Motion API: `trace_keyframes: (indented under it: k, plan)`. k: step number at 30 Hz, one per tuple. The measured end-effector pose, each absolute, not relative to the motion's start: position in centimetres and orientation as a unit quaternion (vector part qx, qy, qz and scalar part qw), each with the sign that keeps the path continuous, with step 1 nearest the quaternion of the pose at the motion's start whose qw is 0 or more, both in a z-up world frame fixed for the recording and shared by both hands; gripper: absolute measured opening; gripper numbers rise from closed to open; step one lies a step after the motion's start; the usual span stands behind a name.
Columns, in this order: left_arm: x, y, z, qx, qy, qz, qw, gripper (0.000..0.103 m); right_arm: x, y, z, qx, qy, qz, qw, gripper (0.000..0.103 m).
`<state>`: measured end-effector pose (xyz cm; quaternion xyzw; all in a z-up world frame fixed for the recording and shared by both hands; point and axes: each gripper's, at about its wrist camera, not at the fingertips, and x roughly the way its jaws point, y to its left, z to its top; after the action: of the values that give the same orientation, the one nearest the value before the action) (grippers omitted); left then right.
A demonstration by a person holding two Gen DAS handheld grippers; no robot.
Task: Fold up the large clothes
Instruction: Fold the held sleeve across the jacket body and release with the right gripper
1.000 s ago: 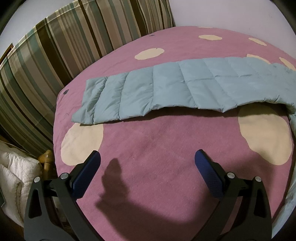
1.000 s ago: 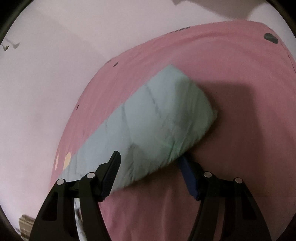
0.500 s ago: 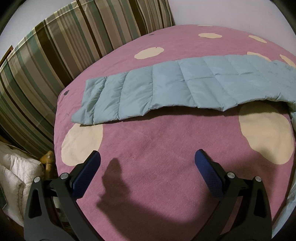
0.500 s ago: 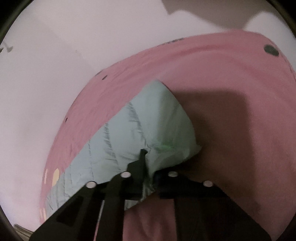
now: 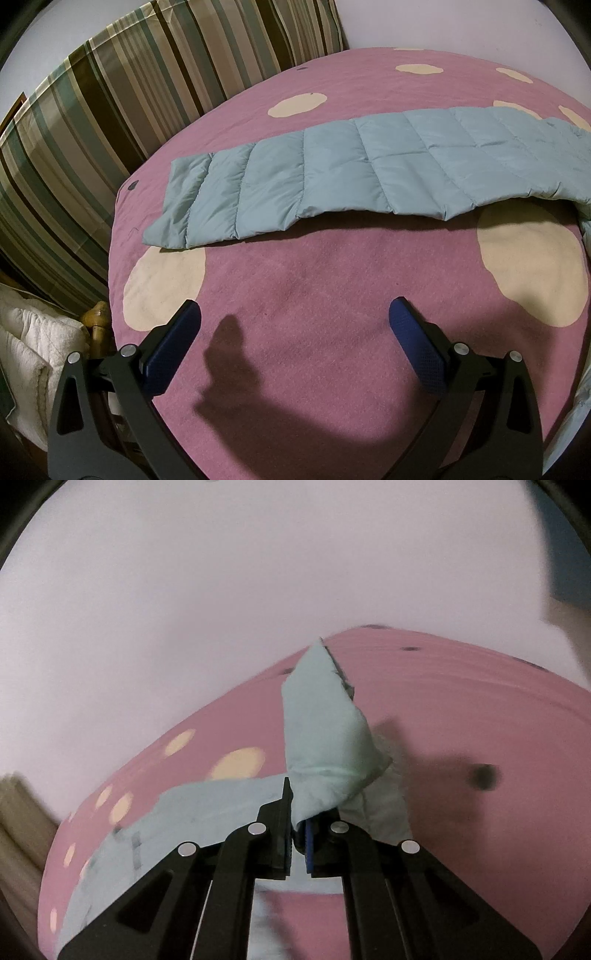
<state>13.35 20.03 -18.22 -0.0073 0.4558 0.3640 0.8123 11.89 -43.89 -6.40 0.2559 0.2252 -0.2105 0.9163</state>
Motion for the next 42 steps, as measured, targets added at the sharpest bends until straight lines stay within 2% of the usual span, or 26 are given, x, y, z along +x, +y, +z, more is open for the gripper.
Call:
trace_keyframes:
  k: [8, 18, 35, 40, 41, 42]
  plan:
    - [13.2, 20.3, -18.3, -0.019, 0.456, 0.359, 0.814, 0.101, 20.1, -30.0, -6.2, 0.183, 0.269, -0.079, 0.942, 0.004]
    - [13.2, 20.5, -18.4, -0.021, 0.457, 0.358, 0.814, 0.101, 26.3, -17.1, -10.1, 0.103, 0.343, 0.017, 0.934, 0.004]
    - [13.2, 20.5, -18.4, -0.021, 0.457, 0.358, 0.814, 0.101, 28.6, -9.9, -16.7, 0.052, 0.437, 0.05, 0.897, 0.005]
    - [13.1, 20.4, -18.4, -0.022, 0.457, 0.357, 0.814, 0.101, 28.9, -8.8, -17.2, 0.038, 0.443, 0.059, 0.894, 0.014]
    - [13.1, 20.4, -18.4, -0.022, 0.457, 0.358, 0.814, 0.101, 28.9, -8.7, -17.1, 0.036, 0.443, 0.062, 0.894, 0.018]
    - [13.1, 20.5, -18.4, -0.021, 0.457, 0.358, 0.814, 0.101, 28.8, -8.5, -17.0, 0.037, 0.442, 0.072, 0.894, 0.031]
